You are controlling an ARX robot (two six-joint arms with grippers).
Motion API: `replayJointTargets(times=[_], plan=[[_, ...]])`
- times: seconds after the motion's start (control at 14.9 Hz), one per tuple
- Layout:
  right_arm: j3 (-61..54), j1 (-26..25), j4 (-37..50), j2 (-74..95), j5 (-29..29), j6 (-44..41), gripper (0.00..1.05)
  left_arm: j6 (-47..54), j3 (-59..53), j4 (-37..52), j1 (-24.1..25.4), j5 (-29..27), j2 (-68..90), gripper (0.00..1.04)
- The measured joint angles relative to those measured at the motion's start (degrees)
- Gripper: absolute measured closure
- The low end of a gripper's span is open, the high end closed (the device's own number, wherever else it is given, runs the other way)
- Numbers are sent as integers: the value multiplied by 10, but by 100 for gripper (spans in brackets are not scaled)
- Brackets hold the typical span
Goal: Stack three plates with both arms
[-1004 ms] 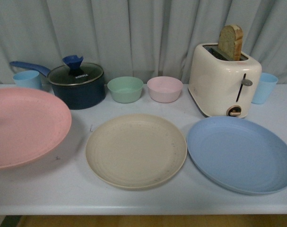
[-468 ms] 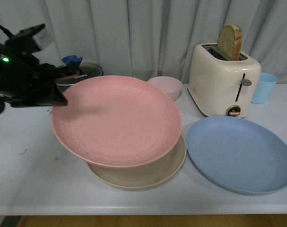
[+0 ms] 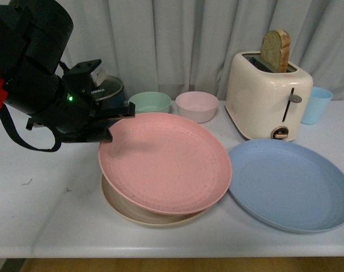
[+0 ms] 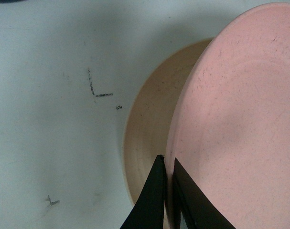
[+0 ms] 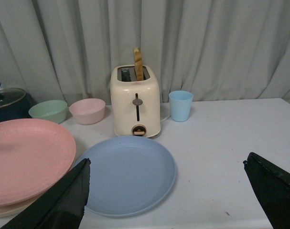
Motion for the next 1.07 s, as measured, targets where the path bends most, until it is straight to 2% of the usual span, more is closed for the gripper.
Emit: replayJointTargets(times=[0.47, 0.54, 0.87, 1.0, 1.07], plan=[[0, 0, 0, 0, 0, 0, 6, 37, 7, 29, 17, -20, 30, 102], [0, 0, 0, 0, 0, 0, 6, 38, 7, 27, 23, -24, 32, 98], [0, 0, 0, 0, 0, 0, 6, 42, -52, 71, 42, -8, -27, 38], [0, 0, 0, 0, 0, 0, 6, 60, -124, 144, 47, 3, -128, 15], [0, 0, 0, 0, 0, 0, 6, 87, -184, 223, 46, -15, -208, 5]])
